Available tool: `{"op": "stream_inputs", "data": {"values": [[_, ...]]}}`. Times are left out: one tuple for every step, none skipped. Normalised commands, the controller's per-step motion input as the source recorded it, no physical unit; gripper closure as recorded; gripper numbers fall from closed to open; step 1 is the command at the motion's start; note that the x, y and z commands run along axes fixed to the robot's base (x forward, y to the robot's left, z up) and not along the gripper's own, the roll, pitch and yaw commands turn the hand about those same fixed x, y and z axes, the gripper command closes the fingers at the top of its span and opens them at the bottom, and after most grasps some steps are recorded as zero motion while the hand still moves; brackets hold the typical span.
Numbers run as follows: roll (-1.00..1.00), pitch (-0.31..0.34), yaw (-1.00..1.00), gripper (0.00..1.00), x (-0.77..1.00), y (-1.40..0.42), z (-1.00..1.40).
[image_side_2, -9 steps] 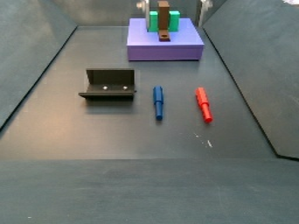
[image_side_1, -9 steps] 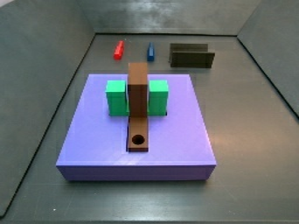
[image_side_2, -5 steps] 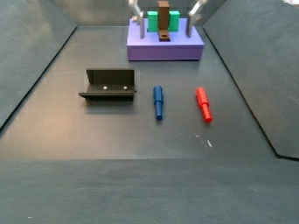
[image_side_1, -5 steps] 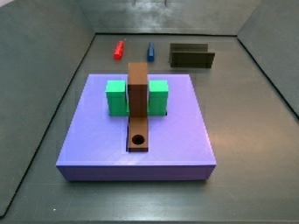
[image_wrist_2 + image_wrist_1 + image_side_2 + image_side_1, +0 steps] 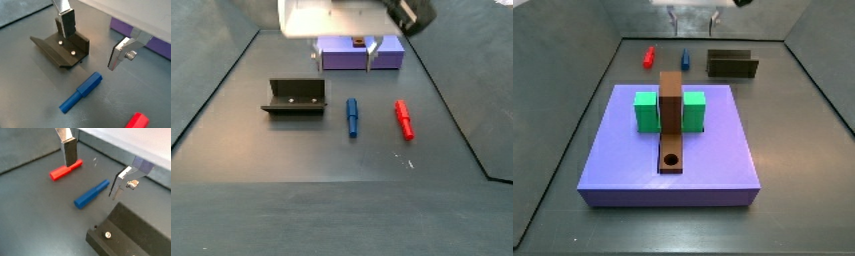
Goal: Pick up the blue object. Move up. Place the blue object on the fixture. Regrasp the blue object. Move to above the board. Insert the blue object.
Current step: Pick up the blue object.
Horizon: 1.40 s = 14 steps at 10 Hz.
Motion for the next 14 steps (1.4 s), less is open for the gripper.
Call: {"op": "stream_inputs", "data": {"values": [[-0.19,0.000,0.11,0.00,0.19,0.00,-0.65],[-0.14,0.000,0.05,0.00,0.12,0.00,-0.63],[-0.09,-0.019,0.00,0.00,0.00,0.00,-0.55],[-0.11,-0.020,0.00,0.00,0.00,0.03,-0.56],[-0.07,-0.043,0.00,0.00,-0.02,0.03,-0.56],[-0.06,-0.084,0.01,0.00,-0.19,0.08,-0.48],[-0.09,-0.079,0.02,0.00,-0.21,0.11,-0.38],[-0.09,-0.073,0.03,0.00,-0.19,0.09,-0.36],[-0.11,-0.064,0.03,0.00,-0.14,0.07,-0.34],[-0.11,-0.063,0.05,0.00,-0.11,0.04,-0.35],[-0.10,-0.066,0.05,0.00,-0.15,0.00,-0.33],[0.00,0.000,-0.01,0.00,0.00,0.00,0.00],[0.00,0.000,0.00,0.00,0.00,0.00,0.00],[0.00,0.000,0.00,1.00,0.00,0.00,0.00]]}}
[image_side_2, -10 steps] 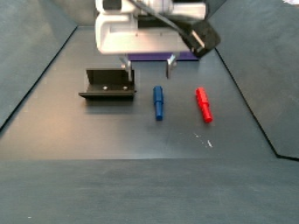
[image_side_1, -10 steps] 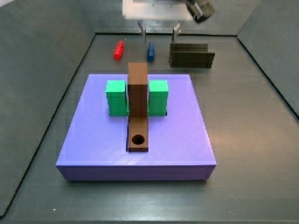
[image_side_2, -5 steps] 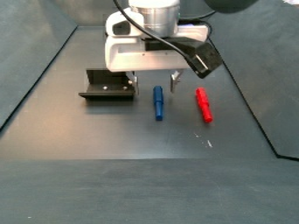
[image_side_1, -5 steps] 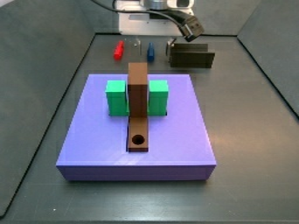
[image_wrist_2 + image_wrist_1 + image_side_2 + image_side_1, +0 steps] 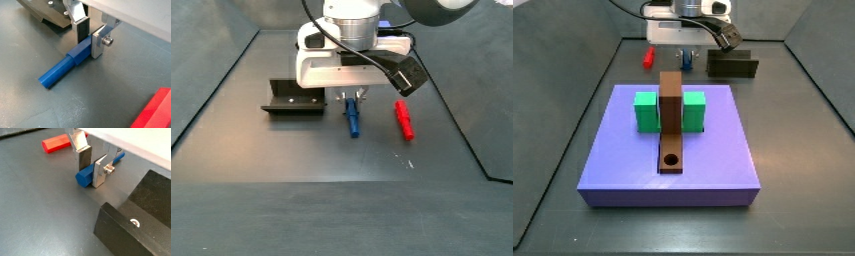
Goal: Pick up the blue object. Move up. Place the blue object on the fixture. Regrasp the blue object. Move to above the board. Insert the blue object.
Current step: Pick up the blue object.
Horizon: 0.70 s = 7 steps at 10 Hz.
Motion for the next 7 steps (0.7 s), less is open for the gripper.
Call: {"op": "stream_inputs", "data": {"values": [[0.00,0.000,0.00,1.00,0.00,0.00,0.00],[0.00,0.000,0.00,1.00,0.00,0.00,0.00],[0.00,0.000,0.00,1.00,0.00,0.00,0.00],[0.00,0.000,0.00,1.00,0.00,0.00,0.00],[0.00,0.000,0.00,1.00,0.00,0.00,0.00],[0.00,0.000,0.00,1.00,0.00,0.00,0.00],[0.00,0.000,0.00,1.00,0.00,0.00,0.00]]}}
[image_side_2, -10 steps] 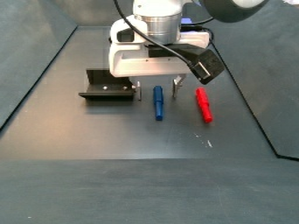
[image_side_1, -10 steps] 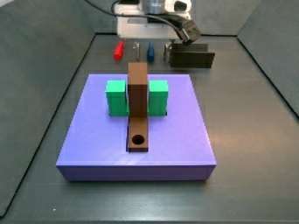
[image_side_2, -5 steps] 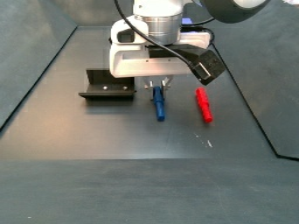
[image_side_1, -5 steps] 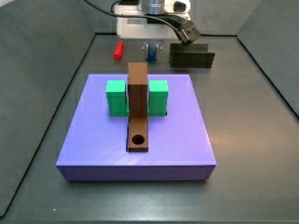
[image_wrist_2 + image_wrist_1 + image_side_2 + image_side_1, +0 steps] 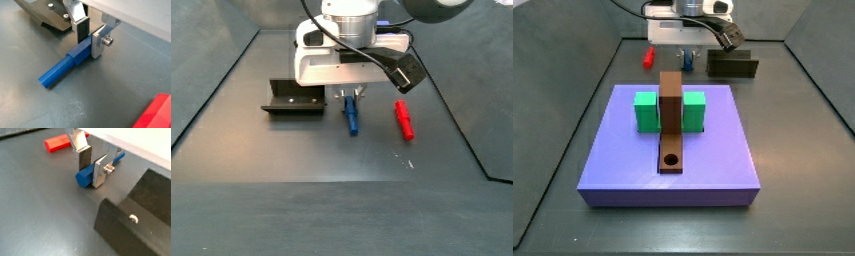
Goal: Pick up the blue object. Move up. Place the blue object on the fixture. Regrasp the blue object. Move to above the board. Insert the blue object.
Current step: Pick up the blue object, then move up, then place the blue object on the fixture.
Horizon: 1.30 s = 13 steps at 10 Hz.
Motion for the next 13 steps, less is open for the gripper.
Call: {"op": "stream_inputs", "data": {"values": [[0.00,0.000,0.00,1.00,0.00,0.00,0.00],[0.00,0.000,0.00,1.00,0.00,0.00,0.00],[0.00,0.000,0.00,1.00,0.00,0.00,0.00],[0.00,0.000,0.00,1.00,0.00,0.00,0.00],[0.00,0.000,0.00,1.00,0.00,0.00,0.00],[0.00,0.000,0.00,1.00,0.00,0.00,0.00],[0.00,0.000,0.00,1.00,0.00,0.00,0.00],[0.00,0.000,0.00,1.00,0.00,0.00,0.00],[0.00,0.000,0.00,1.00,0.00,0.00,0.83],[0.00,0.011,0.01,1.00,-0.01,-0.03,0.82],[0.02,0.054,0.02,1.00,-0.07,-0.03,0.58],[0.05,0.034,0.01,1.00,-0.03,-0.01,0.27],[-0.24,0.031,0.00,1.00,0.04,0.01,-0.14]]}}
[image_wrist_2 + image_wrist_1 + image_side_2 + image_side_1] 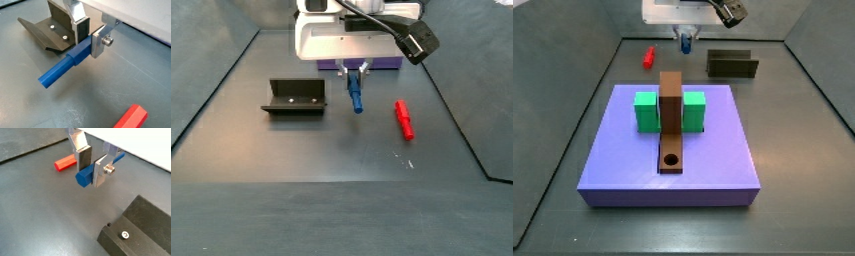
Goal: Pick up the blue object. Move up. Place the blue object on the fixture. Regrasp the blue object. Move to above the board. Insert the blue object.
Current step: Place the blue object on the fixture.
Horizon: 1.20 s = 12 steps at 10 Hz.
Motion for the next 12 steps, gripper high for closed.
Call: {"op": "stream_inputs", "data": {"values": [[-0.30,0.131,0.00,1.00,0.12,0.05,-0.03],[-0.64,0.311,0.08,1.00,0.21,0.18,0.31],[-0.54,0.406,0.08,1.00,0.45,0.00,0.28],[-0.45,0.466,0.07,1.00,0.60,-0.05,0.15],[-0.42,0.580,0.10,1.00,0.77,-0.15,0.14],[-0.39,0.577,0.09,1.00,0.78,-0.18,0.08],[-0.09,0.409,0.09,1.00,0.88,-0.26,-0.13],[-0.09,0.337,0.12,1.00,0.89,-0.27,-0.19],[-0.38,0.149,0.09,1.00,0.67,-0.18,-0.11],[-0.15,-0.351,0.01,1.00,0.20,-0.21,-0.36],[-0.52,-0.817,-0.09,1.00,-0.13,0.00,-0.06],[-0.64,-0.777,-0.17,1.00,-0.05,0.00,0.00]]}}
